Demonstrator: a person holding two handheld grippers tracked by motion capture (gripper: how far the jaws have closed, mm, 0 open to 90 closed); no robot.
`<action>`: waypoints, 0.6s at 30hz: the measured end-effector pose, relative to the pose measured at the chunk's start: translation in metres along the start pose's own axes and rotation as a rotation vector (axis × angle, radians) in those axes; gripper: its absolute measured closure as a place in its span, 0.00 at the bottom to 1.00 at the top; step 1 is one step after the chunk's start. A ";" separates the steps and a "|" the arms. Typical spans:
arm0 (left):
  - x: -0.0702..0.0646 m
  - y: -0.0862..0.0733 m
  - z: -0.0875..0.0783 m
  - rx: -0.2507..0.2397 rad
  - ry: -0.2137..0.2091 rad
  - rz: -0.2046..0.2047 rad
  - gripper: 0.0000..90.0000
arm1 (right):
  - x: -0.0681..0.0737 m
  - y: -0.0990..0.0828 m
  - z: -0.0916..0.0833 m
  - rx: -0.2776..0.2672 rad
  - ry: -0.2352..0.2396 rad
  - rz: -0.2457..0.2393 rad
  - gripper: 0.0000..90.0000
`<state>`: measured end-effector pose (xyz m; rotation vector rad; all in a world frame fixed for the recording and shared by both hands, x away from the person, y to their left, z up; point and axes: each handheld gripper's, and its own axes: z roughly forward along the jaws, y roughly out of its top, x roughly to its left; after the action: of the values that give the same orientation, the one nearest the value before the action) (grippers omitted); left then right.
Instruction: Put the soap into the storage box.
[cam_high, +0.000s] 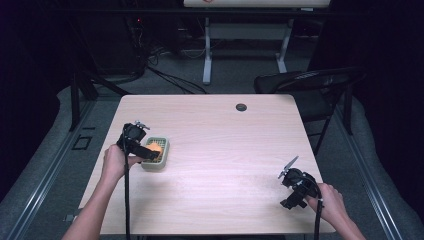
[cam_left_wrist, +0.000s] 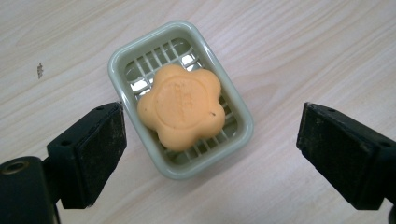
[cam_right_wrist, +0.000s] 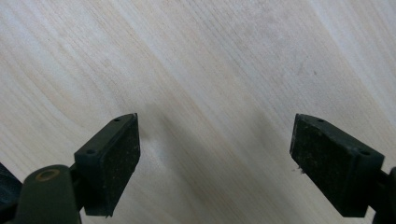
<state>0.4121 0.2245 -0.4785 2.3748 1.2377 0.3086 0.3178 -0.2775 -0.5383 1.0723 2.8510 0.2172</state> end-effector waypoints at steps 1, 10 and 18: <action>-0.001 -0.002 -0.003 -0.005 0.002 0.002 0.09 | 0.000 0.000 0.000 -0.002 -0.001 0.003 0.17; -0.009 -0.018 -0.016 -0.013 0.004 -0.002 0.09 | 0.001 0.001 -0.001 0.005 0.001 -0.010 0.17; -0.018 -0.037 -0.021 0.002 0.011 0.005 0.08 | 0.002 0.001 -0.001 -0.005 -0.001 -0.002 0.17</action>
<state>0.3667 0.2338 -0.4779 2.3816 1.2374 0.3233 0.3169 -0.2759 -0.5377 1.0680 2.8490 0.2236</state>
